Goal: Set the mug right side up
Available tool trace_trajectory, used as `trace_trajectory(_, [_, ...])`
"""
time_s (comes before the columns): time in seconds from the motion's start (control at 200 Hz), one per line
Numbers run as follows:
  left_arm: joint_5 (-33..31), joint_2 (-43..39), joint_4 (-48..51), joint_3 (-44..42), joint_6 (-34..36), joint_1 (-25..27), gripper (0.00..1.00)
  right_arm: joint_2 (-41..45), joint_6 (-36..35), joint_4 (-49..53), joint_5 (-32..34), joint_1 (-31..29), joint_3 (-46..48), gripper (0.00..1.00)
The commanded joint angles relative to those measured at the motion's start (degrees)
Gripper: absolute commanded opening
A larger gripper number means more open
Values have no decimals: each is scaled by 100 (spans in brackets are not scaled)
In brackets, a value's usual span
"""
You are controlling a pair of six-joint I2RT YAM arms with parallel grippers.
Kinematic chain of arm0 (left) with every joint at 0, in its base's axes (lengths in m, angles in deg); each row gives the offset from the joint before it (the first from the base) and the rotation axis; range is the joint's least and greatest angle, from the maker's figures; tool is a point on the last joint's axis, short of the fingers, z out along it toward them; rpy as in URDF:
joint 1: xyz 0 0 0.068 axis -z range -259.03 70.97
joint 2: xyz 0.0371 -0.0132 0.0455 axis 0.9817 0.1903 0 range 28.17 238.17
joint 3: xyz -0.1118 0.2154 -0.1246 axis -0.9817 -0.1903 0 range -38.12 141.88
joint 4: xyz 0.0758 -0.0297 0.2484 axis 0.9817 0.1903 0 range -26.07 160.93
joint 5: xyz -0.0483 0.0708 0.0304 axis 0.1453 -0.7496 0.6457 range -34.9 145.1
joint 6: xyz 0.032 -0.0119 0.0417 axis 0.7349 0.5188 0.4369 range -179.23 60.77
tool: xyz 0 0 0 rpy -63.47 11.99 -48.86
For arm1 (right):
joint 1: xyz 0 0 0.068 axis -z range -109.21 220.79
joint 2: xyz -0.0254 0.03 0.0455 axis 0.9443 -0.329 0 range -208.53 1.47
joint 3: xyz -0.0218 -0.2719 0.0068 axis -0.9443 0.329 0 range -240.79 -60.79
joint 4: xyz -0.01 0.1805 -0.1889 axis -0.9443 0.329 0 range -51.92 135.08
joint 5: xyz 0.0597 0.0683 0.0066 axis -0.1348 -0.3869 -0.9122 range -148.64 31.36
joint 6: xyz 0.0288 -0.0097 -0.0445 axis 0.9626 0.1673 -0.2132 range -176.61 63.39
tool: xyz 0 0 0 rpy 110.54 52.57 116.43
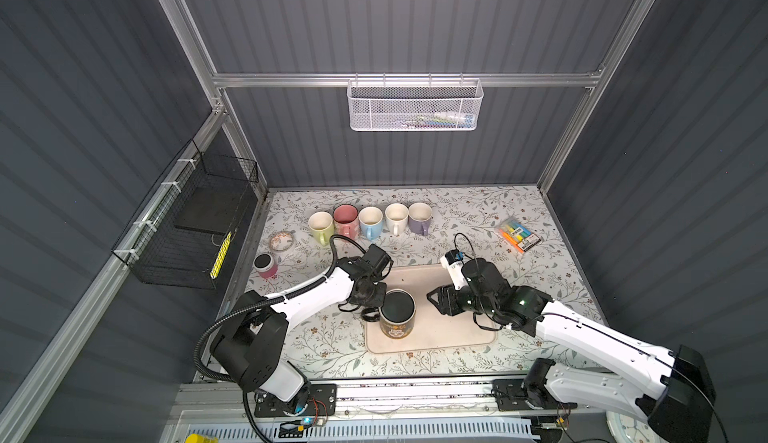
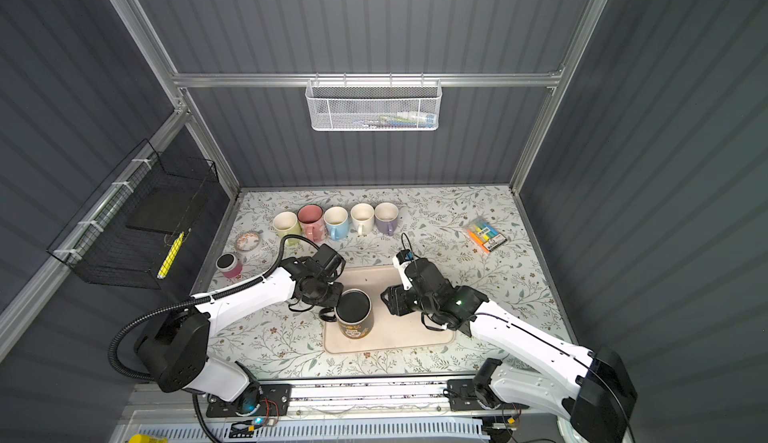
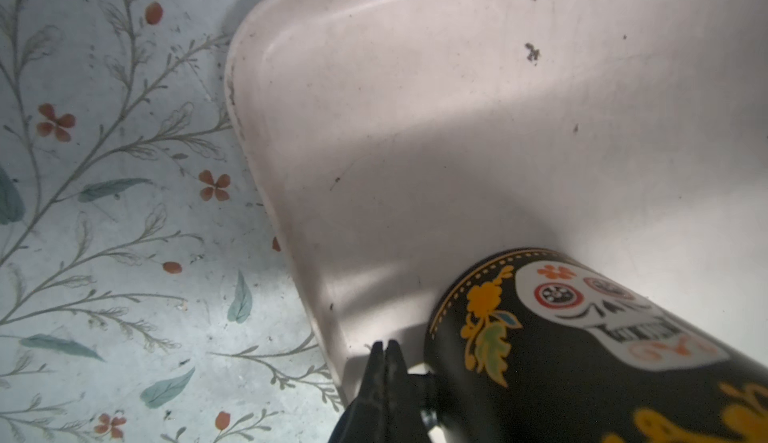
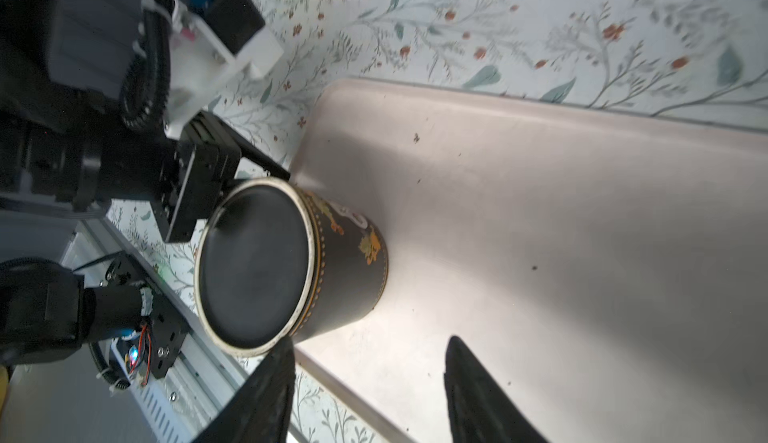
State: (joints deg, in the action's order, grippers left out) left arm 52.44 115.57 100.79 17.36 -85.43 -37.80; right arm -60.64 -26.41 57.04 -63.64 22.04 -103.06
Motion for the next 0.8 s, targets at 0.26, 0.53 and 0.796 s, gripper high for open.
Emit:
trace_trajectory(0.26, [225,-156,-219,7,-184,49,0,-704,584,-510,-149,-612,192,59])
trace_trajectory(0.53, [322,-83,-370,32,-211,69,0,-1133,535,-814,-300,-767,179,59])
trace_trajectory(0.796, [382,99,-593,146,-248,65,0,-1377,445,-847,-112,-750,-38,59])
